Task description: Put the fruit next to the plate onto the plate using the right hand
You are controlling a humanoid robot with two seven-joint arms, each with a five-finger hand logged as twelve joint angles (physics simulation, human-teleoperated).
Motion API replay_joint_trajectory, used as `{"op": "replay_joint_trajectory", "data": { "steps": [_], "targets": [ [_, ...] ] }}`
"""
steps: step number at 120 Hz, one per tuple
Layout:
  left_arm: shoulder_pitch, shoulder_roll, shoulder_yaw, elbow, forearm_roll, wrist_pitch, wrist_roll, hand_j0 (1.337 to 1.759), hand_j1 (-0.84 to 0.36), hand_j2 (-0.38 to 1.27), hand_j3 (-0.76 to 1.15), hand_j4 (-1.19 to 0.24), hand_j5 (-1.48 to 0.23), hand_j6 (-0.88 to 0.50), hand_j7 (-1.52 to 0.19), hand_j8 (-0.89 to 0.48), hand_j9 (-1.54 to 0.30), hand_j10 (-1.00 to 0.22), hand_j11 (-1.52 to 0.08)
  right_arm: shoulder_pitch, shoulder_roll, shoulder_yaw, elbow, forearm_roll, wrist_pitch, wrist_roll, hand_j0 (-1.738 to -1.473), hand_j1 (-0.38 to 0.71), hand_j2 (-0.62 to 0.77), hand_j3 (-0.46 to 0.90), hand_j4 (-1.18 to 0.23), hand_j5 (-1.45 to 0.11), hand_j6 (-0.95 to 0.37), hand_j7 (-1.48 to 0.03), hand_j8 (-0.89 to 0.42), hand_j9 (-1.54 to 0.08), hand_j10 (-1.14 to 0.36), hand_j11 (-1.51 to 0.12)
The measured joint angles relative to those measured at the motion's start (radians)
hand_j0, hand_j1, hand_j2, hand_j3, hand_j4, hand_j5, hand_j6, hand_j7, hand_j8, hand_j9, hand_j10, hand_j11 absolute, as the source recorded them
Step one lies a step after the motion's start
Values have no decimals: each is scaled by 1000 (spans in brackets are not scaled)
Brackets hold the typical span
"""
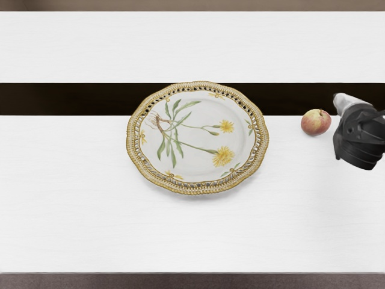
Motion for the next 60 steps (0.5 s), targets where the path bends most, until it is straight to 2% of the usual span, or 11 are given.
{"op": "replay_joint_trajectory", "data": {
  "steps": [13,36,60],
  "targets": [
    [-2,0,0,0,0,0,0,1658,327,4,0,-19,-25,-19,-25,-19,-25,-19,-25,-71,9,70,-101,-67,-1,0,-1658,-338,-1,0,-11,-13,-11,-13,-11,-13,-10,-13],
    [-3,0,-1,0,1,0,0,1658,327,4,0,-19,-25,-19,-25,-19,-25,-19,-25,-184,87,133,-276,-125,-2,0,-1658,-287,-9,0,-53,-68,-54,-68,-53,-68,-53,-68],
    [-3,0,0,0,0,0,0,1658,327,4,0,-19,-25,-19,-25,-19,-25,-19,-25,-237,132,147,-336,-133,-2,0,-1658,-109,-39,0,-202,-262,-203,-261,-203,-261,-202,-261]
  ]
}}
